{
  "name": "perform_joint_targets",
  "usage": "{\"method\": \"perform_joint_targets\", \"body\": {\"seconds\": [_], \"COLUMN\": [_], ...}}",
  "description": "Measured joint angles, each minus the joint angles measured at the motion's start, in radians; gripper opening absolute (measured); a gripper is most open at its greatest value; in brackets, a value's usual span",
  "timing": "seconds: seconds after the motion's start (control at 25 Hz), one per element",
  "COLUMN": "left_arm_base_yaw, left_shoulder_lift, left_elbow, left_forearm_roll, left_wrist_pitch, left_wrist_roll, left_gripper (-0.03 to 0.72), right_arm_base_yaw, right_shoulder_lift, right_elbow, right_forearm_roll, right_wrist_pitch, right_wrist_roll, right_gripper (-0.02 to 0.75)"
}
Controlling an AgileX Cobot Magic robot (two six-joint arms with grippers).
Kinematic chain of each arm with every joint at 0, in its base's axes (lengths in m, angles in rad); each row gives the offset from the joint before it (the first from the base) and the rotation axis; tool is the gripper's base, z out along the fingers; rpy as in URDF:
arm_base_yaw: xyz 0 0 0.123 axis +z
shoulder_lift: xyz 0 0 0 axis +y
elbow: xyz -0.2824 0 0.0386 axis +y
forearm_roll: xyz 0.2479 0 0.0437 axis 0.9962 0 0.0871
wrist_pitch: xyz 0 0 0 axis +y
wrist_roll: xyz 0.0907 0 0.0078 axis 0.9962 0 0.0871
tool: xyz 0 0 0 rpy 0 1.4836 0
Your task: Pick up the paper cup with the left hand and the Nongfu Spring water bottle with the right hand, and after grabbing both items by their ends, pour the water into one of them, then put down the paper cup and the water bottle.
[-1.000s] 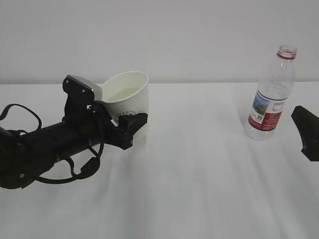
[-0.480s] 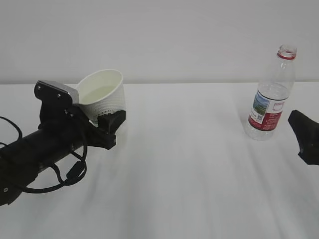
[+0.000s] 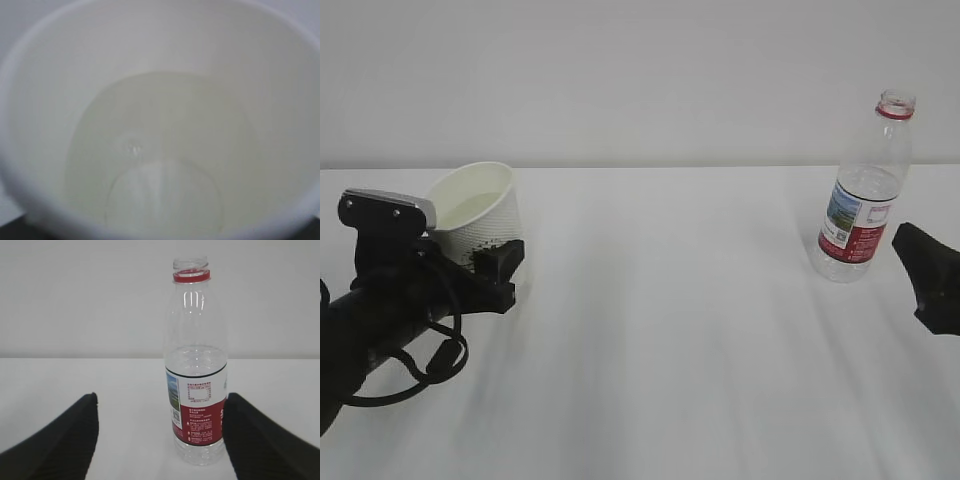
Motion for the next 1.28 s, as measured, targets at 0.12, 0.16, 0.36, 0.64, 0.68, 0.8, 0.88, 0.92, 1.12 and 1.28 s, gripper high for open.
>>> {"method": "perform_joint_targets", "body": {"seconds": [0.12, 0.16, 0.36, 0.64, 0.68, 0.8, 0.88, 0.92, 1.12, 1.28], "left_arm_base_yaw": [0.000, 0.000, 0.000, 0.000, 0.000, 0.000, 0.000, 0.000, 0.000, 0.000], "left_shoulder_lift": [-0.002, -0.003, -0.005, -0.023, -0.023, -0.023, -0.023, -0.023, -0.023, -0.025], "left_elbow": [0.014, 0.015, 0.016, 0.016, 0.016, 0.016, 0.016, 0.016, 0.016, 0.016], "left_forearm_roll": [-0.051, -0.072, -0.157, -0.230, -0.246, -0.297, -0.334, -0.348, -0.400, -0.406], "left_wrist_pitch": [0.000, 0.000, 0.000, 0.000, 0.000, 0.000, 0.000, 0.000, 0.000, 0.000], "left_wrist_roll": [0.005, 0.007, 0.022, 0.083, 0.086, 0.088, 0.088, 0.088, 0.090, 0.090], "left_gripper": [0.483, 0.483, 0.479, 0.477, 0.477, 0.477, 0.476, 0.476, 0.476, 0.476], "right_arm_base_yaw": [0.000, 0.000, 0.000, 0.000, 0.000, 0.000, 0.000, 0.000, 0.000, 0.000], "right_shoulder_lift": [0.000, 0.000, 0.000, 0.000, 0.000, 0.000, 0.000, 0.000, 0.000, 0.000], "right_elbow": [0.000, 0.000, 0.000, 0.000, 0.000, 0.000, 0.000, 0.000, 0.000, 0.000], "right_forearm_roll": [-0.008, -0.008, -0.013, -0.013, -0.013, -0.013, -0.013, -0.013, -0.013, -0.015], "right_wrist_pitch": [-0.002, -0.002, -0.002, -0.002, -0.002, -0.002, -0.002, -0.002, -0.002, -0.002], "right_wrist_roll": [0.000, 0.000, 0.000, 0.000, 0.000, 0.000, 0.000, 0.000, 0.000, 0.000], "right_gripper": [0.578, 0.578, 0.577, 0.577, 0.578, 0.578, 0.578, 0.578, 0.577, 0.576]}}
